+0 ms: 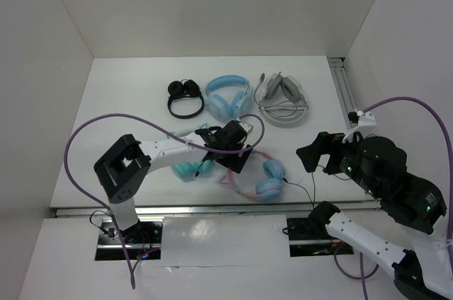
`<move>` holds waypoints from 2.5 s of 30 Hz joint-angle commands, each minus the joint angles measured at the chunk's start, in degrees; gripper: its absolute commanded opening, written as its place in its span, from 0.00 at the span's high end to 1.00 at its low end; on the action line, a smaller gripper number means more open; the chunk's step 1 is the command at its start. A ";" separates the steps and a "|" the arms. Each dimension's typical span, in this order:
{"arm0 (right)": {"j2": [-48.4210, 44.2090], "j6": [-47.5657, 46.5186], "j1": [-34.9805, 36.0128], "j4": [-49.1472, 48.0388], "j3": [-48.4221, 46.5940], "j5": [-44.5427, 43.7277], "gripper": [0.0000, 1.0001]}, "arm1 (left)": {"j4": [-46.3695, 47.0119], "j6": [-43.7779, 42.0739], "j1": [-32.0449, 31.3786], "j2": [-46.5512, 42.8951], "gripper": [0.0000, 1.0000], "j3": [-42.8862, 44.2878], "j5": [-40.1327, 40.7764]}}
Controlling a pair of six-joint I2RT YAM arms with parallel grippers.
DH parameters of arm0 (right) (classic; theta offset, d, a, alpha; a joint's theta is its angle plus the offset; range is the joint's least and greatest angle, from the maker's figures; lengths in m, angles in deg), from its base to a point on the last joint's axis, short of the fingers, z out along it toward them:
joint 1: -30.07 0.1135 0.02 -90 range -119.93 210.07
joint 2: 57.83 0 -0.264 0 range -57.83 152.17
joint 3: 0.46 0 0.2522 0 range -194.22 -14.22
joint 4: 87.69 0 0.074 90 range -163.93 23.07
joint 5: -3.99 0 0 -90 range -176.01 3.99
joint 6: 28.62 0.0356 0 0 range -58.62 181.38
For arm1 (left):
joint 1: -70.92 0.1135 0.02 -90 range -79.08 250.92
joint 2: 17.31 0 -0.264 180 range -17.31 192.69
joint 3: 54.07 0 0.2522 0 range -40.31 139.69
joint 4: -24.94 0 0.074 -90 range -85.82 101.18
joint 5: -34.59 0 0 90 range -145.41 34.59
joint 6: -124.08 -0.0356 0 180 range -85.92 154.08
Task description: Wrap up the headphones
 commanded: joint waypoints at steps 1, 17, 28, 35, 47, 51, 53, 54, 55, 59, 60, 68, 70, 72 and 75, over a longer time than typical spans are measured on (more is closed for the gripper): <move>-0.95 -0.98 -0.38 -3.49 0.69 1.48 0.00 | 2.88 -0.82 0.46 2.58 0.14 2.55 -2.02; -1.48 -0.45 -0.38 -5.16 0.69 2.62 0.00 | 7.45 1.73 -0.68 8.12 0.54 -1.85 -0.53; -1.48 -0.45 -0.38 -4.63 -0.89 2.62 0.00 | 2.36 4.45 -2.52 6.20 1.00 -1.24 5.09; -4.45 -0.45 -0.38 -6.99 -2.12 -0.10 0.00 | -18.53 11.02 -4.81 -1.70 1.00 12.80 14.66; -10.63 -5.97 -0.38 -31.42 8.15 9.81 0.00 | -56.18 14.75 1.84 -14.52 1.00 48.78 36.56; -4.73 -15.95 -0.38 -42.66 14.20 23.66 0.00 | -53.47 7.66 13.97 -20.50 1.00 46.06 35.35; -4.73 -19.51 -0.38 -52.93 17.99 25.91 0.00 | -47.08 2.89 23.19 -23.15 1.00 42.12 31.83; -3.95 -20.04 -0.90 -55.75 20.36 23.65 0.00 | -45.91 1.04 25.57 -24.20 1.00 41.23 28.86; -1.50 -21.00 -0.91 -60.05 21.08 22.50 0.00 | -44.94 1.03 27.51 -26.30 1.00 40.52 28.83; 10.78 -26.45 -0.91 -60.37 17.93 21.78 0.02 | -44.93 -0.29 33.14 -28.25 1.00 39.99 21.19; 12.83 -28.20 -0.91 -60.35 16.79 20.82 0.06 | -44.41 -0.81 34.02 -28.95 1.00 39.47 18.74; 23.90 -29.98 -0.91 -65.63 14.23 20.02 0.15 | -44.40 -2.05 37.02 -33.18 1.00 40.08 9.24; 25.50 -28.58 -0.91 -66.15 13.70 21.51 0.19 | -44.40 -2.67 37.02 -35.37 1.00 40.60 6.34; 26.03 -27.52 -0.91 -68.95 14.57 23.62 0.21 | -44.40 -2.67 37.02 -36.43 1.00 41.13 5.19; 24.98 -25.41 -0.38 -71.59 17.12 25.12 0.21 | -45.80 -2.67 37.02 -36.96 1.00 42.79 5.18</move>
